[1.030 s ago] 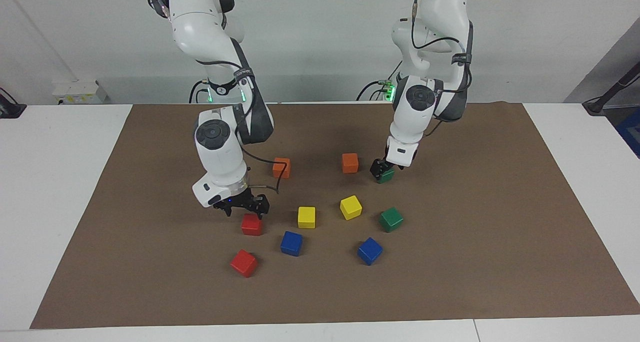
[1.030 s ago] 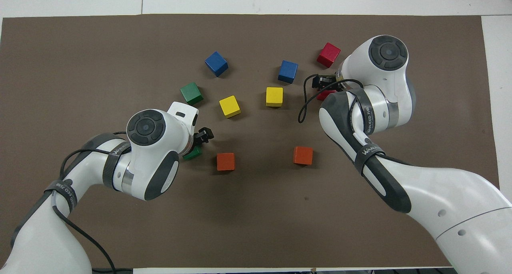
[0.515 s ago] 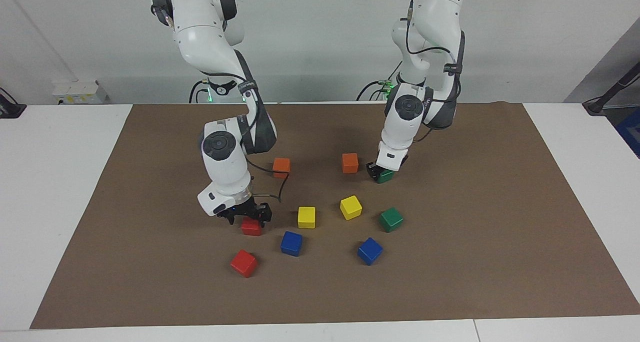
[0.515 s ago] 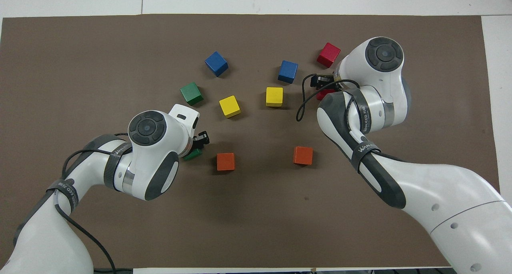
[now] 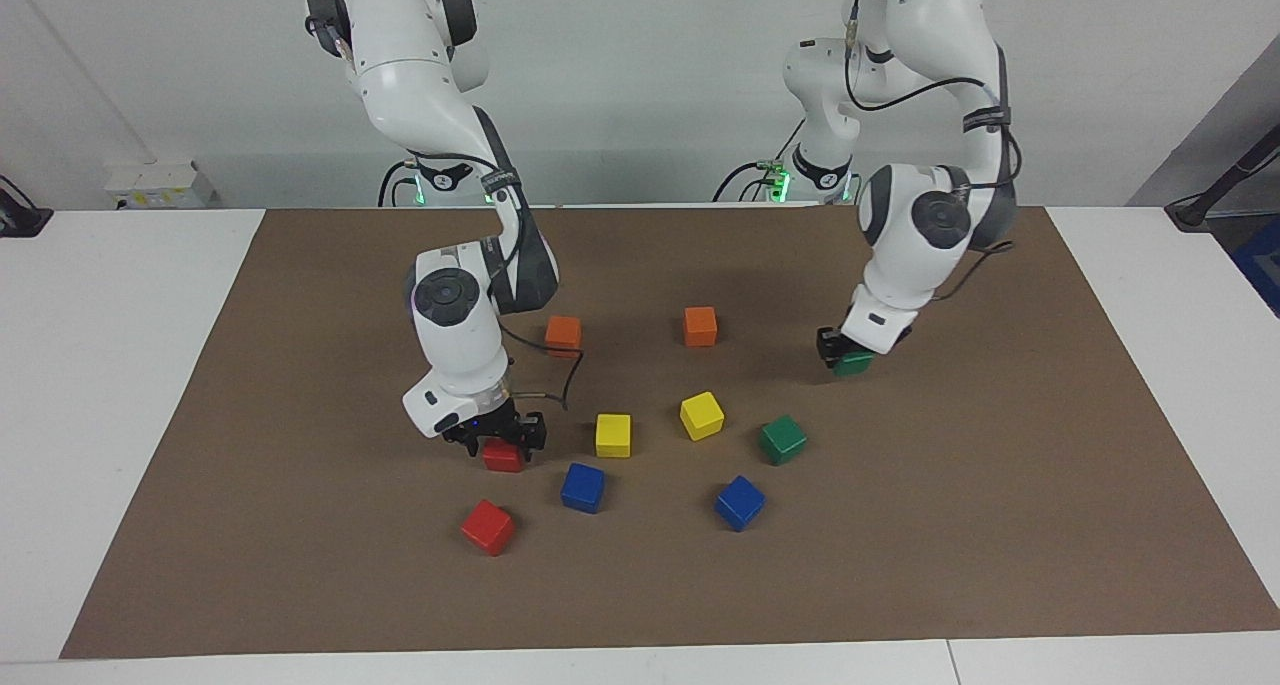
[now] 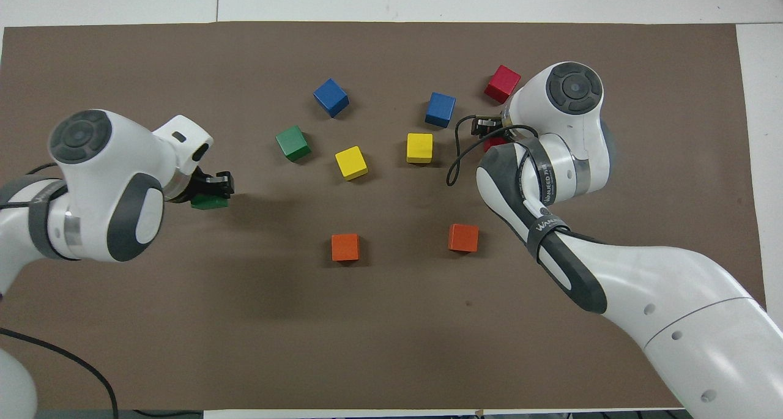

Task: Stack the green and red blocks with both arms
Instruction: 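Carry the green block outward with the left gripper while the right gripper carries red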

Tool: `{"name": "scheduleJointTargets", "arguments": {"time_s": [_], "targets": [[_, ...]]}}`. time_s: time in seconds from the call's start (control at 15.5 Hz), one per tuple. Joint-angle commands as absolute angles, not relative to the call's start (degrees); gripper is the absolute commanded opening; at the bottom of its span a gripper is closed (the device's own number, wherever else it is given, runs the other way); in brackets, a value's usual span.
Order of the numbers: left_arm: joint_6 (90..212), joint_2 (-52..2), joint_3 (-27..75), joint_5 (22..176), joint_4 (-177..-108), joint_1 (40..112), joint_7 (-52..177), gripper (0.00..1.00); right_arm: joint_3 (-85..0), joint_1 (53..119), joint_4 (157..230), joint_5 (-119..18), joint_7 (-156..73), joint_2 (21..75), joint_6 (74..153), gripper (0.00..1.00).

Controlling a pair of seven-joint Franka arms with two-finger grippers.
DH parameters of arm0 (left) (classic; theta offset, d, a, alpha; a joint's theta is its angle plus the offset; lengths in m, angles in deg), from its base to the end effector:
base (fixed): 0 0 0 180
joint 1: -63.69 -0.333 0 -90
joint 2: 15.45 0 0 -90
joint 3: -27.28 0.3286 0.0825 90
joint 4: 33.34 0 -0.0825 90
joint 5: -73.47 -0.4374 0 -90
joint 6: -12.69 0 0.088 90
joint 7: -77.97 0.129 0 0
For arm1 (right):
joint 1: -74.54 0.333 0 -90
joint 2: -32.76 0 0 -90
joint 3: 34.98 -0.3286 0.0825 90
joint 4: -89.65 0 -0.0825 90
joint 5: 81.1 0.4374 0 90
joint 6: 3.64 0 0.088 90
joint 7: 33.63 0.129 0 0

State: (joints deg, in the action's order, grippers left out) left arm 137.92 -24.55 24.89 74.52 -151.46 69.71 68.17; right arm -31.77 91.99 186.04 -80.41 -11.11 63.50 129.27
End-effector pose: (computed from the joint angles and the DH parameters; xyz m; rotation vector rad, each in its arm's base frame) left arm 0.6084 -0.0908 0.3137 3.1249 0.0555 -0.0587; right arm 0.7143 0.1854 0.2561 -3.1154 0.2231 -0.1603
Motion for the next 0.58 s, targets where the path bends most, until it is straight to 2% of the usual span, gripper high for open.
{"name": "scheduleJointTargets", "arguments": {"time_s": [0.0, 0.06, 0.13, 0.19, 0.39, 0.52], "targets": [[140.6, -25.8, 24.2, 73.9, -150.6, 63.6, 78.7, 0.00, -31.9, 92.1, 185.9, -81.4, -10.1, 64.0, 130.1, 0.62], [141.3, -27.3, 24.2, 73.9, -149.5, 62.7, 80.9, 0.00, -31.9, 92.0, 185.9, -81.2, -10.2, 64.0, 130.0, 0.41], [141.3, -28.7, 24.2, 73.9, -148.0, 62.1, 81.8, 0.00, -31.9, 92.0, 185.9, -80.9, -10.2, 64.0, 129.9, 0.15], [141.5, -30.1, 24.2, 73.0, -146.5, 62.0, 82.1, 0.00, -31.9, 92.0, 185.9, -80.9, -10.2, 64.0, 129.7, 0.00], [142.8, -31.7, 24.2, 70.9, -146.3, 61.9, 82.1, 0.00, -31.9, 91.9, 185.4, -80.9, -10.3, 63.8, 128.6, 0.00], [143.7, -32.4, 24.2, 70.8, -146.7, 61.0, 82.1, 0.00, -31.9, 90.7, 184.1, -81.4, -11.6, 62.8, 125.0, 0.00]]}}
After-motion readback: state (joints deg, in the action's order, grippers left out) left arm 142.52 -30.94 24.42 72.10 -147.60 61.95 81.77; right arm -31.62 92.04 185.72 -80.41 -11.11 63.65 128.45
